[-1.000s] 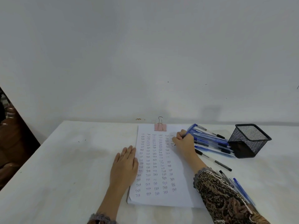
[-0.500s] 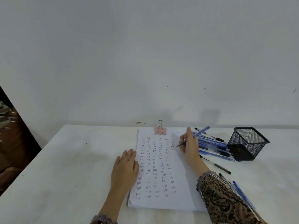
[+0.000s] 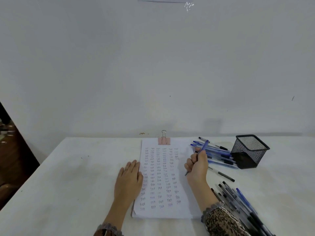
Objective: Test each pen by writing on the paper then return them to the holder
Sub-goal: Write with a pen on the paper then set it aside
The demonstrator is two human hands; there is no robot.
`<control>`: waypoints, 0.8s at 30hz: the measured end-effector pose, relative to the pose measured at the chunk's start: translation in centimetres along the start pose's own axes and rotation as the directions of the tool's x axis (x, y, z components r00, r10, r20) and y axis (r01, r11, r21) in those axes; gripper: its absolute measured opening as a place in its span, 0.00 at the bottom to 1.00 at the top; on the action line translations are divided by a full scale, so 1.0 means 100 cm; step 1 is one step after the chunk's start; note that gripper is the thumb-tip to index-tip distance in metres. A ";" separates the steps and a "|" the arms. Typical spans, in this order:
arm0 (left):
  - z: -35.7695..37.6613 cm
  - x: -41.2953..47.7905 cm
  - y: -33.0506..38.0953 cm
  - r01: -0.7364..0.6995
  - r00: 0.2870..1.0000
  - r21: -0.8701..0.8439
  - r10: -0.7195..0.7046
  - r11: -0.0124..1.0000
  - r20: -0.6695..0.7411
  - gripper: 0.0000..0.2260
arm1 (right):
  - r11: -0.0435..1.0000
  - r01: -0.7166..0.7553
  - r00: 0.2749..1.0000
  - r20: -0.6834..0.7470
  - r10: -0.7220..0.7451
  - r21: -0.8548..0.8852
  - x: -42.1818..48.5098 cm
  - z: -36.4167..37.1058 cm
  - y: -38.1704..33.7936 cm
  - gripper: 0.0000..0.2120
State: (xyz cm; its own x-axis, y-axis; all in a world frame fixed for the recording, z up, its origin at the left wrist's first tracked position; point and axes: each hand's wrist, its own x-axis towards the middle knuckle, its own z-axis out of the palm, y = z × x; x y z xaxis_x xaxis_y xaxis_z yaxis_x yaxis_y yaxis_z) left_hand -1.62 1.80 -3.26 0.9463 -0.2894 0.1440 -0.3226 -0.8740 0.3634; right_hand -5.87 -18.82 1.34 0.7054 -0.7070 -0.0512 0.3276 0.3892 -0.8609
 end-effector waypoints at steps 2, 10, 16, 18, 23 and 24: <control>0.000 0.000 0.000 -0.007 1.000 0.009 0.006 1.000 0.015 0.41 | 0.993 0.013 0.999 -0.033 -0.017 -0.117 -0.007 -0.006 -0.009 0.15; -0.004 -0.003 0.003 -0.010 0.999 0.002 0.010 1.000 0.038 0.22 | -0.002 0.034 0.997 0.034 -0.064 -0.999 -0.034 -0.075 -0.057 0.09; -0.002 -0.003 0.001 -0.020 0.999 0.006 0.020 1.000 0.041 0.22 | -0.212 -0.061 0.991 -0.085 0.103 -0.975 -0.058 -0.098 -0.080 0.14; -0.002 -0.004 0.001 -0.018 0.999 0.004 0.018 1.000 0.043 0.22 | -0.237 -0.059 0.990 -0.086 0.107 -0.970 -0.060 -0.101 -0.083 0.14; -0.003 -0.004 0.003 -0.011 0.998 0.009 0.010 1.000 0.057 0.22 | -0.262 -0.038 0.987 -0.078 0.144 -0.964 -0.059 -0.104 -0.093 0.14; -0.003 -0.004 0.003 -0.011 0.998 0.010 0.010 1.000 0.057 0.22 | -0.281 -0.024 0.985 -0.070 0.156 -0.960 -0.057 -0.103 -0.096 0.14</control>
State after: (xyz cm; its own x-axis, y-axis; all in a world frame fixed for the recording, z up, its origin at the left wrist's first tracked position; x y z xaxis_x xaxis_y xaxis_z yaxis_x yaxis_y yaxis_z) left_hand -2.11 1.79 -2.90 0.9427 -0.3200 0.0948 -0.3324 -0.8747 0.3528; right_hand -19.54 -24.58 4.64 0.7020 -0.6771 -0.2207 -0.7119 -0.6590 -0.2428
